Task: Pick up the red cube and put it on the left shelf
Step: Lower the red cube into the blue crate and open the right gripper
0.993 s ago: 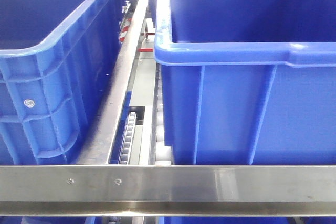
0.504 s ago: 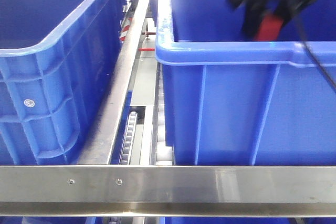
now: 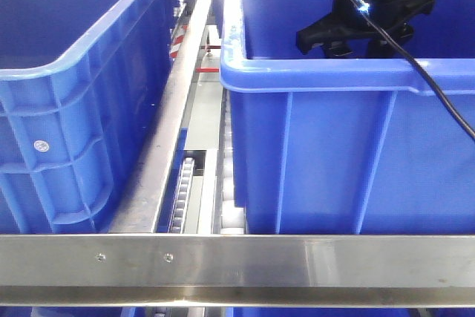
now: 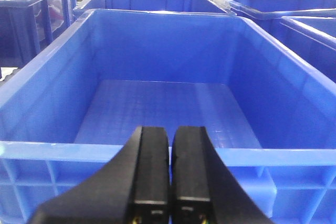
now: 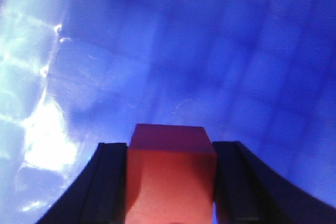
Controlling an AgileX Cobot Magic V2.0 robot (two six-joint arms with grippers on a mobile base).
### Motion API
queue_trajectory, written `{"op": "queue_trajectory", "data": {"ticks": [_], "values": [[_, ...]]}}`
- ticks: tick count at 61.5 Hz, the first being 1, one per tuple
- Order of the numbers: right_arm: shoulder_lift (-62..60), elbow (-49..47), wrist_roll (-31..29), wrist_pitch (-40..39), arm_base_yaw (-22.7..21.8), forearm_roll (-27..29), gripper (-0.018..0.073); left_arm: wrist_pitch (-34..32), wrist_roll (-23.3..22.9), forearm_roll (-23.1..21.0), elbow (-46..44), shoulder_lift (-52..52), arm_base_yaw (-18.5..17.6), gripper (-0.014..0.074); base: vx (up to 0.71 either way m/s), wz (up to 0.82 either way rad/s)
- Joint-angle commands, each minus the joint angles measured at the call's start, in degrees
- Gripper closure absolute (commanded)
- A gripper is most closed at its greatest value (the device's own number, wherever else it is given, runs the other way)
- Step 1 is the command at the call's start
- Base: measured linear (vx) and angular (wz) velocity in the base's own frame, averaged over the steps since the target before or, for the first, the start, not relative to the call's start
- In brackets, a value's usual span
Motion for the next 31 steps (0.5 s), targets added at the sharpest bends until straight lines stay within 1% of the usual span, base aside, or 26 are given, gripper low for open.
{"op": "queue_trajectory", "data": {"ticks": [1,14,21,31], "values": [[-3.1,-2.1,-0.6,-1.3,-0.2,-1.2,0.0431,-4.7,0.0,-0.1,1.4,-0.7,-0.4,0.0495,0.0,0.0],[-3.1,-2.1,-0.7,-0.4,-0.2,-1.2,0.019,-4.7,0.0,-0.1,1.4,-0.7,-0.4,0.0495,0.0,0.0],[-3.1,-2.1,-0.7,0.4,-0.2,-1.2,0.0093,-4.7,0.0,-0.1,1.4,-0.7,-0.4,0.0495,0.0,0.0],[-3.1,-2.1,-0.7,1.2,-0.2,-1.6,-0.0012,-4.7,0.0,-0.1,1.4,-0.7,-0.4,0.0495,0.0,0.0]]}}
